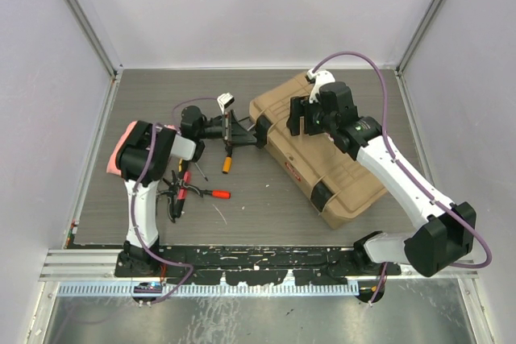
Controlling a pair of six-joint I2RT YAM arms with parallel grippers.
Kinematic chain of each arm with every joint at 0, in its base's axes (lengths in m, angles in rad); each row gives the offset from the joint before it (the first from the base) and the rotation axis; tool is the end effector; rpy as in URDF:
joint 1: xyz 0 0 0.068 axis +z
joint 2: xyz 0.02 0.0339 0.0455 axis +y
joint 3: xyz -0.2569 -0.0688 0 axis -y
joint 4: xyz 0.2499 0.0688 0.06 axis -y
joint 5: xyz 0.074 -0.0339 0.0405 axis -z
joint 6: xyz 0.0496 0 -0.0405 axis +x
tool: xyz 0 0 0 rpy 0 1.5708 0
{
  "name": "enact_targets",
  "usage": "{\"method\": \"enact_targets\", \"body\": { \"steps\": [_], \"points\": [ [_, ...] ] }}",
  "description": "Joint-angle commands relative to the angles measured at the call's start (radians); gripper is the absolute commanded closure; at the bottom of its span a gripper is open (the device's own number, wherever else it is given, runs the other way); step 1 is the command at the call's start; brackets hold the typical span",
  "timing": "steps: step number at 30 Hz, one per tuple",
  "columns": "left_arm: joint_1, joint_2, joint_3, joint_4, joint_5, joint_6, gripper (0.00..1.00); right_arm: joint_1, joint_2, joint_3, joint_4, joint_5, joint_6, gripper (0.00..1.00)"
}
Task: Pack the tool kit
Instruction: Open the toolbox at the center of the board.
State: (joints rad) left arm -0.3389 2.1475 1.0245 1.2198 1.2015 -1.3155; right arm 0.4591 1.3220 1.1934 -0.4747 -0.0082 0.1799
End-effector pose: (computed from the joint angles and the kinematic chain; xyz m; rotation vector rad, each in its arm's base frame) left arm 0.3749 -0.1812 0.1385 0.3177 1.9887 -2.0490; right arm 0.2814 0.1395 0.3198 -0.3106 2.1763 0.3713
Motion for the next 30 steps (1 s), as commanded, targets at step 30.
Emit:
{"method": "enact_targets", "body": {
  "steps": [30],
  "points": [
    [0.131,-0.243,-0.283,0.161,-0.074,-0.049,0.28,0.006,0.094,0.181,-0.174,-0.151,0.048,0.14]
  ]
}}
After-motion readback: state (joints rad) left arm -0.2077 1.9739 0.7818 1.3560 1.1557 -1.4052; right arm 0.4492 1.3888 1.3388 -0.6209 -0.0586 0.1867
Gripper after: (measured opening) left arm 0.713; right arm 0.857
